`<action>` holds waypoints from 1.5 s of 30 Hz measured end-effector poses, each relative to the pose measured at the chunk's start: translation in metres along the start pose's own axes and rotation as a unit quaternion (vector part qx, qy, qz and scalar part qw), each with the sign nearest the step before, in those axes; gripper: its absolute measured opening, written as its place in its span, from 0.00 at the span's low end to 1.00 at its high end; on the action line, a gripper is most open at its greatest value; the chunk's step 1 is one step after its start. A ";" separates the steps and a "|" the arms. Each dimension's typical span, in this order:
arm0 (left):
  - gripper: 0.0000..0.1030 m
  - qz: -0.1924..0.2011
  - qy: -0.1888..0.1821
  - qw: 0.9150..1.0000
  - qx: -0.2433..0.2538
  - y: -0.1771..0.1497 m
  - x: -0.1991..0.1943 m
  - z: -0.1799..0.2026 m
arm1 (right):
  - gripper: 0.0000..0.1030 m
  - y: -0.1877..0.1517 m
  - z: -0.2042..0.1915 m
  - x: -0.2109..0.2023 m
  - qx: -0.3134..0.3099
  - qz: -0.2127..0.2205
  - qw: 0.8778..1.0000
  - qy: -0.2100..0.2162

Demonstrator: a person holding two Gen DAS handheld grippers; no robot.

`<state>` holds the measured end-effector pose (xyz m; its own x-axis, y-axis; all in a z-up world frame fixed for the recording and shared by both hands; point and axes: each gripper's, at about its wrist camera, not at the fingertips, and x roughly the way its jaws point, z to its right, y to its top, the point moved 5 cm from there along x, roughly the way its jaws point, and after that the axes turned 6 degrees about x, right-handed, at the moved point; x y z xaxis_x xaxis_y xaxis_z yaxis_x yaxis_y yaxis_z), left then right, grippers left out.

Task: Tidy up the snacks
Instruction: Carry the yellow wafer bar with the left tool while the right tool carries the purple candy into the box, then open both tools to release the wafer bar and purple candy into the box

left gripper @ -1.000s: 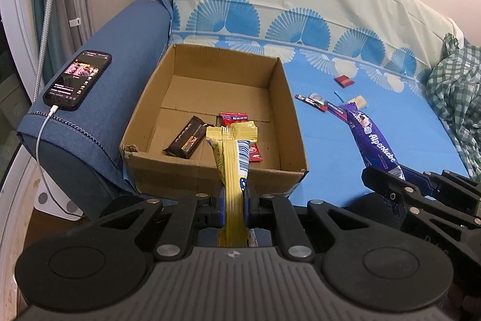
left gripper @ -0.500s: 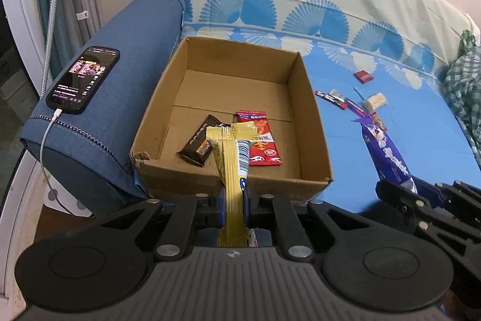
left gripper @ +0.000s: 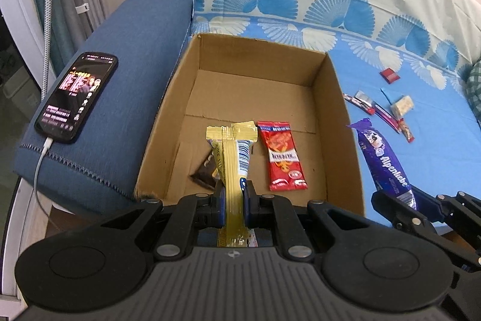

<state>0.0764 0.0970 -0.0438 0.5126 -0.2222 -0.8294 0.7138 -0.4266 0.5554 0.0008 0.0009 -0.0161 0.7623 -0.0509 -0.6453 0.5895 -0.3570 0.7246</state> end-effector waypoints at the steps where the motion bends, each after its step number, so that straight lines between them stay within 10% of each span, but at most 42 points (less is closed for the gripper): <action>1: 0.11 -0.002 0.001 1.000 0.001 0.004 0.005 -0.001 | 0.24 0.003 0.000 0.006 0.001 -0.002 1.000 0.000; 36: 0.13 -0.086 0.030 0.996 0.008 0.061 0.166 -0.029 | 0.25 0.036 0.036 0.176 0.029 -0.062 0.998 -0.012; 38: 0.33 -0.087 0.032 0.996 0.007 0.064 0.168 -0.032 | 0.27 0.039 0.038 0.180 0.035 -0.059 0.998 -0.009; 41: 1.00 -0.055 0.058 0.997 0.005 0.068 0.154 -0.037 | 0.68 0.044 0.044 0.180 0.058 -0.061 0.996 -0.017; 45: 1.00 -0.026 0.081 0.996 0.012 0.057 0.126 -0.042 | 0.83 0.042 0.047 0.159 0.081 -0.065 0.994 -0.015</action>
<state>0.2016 0.0814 -0.1145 0.5472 -0.0553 -0.8352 0.7309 -0.4546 0.5090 0.1344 -0.0665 -0.0998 0.6720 -0.0215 -0.7402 0.6301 -0.5087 0.5867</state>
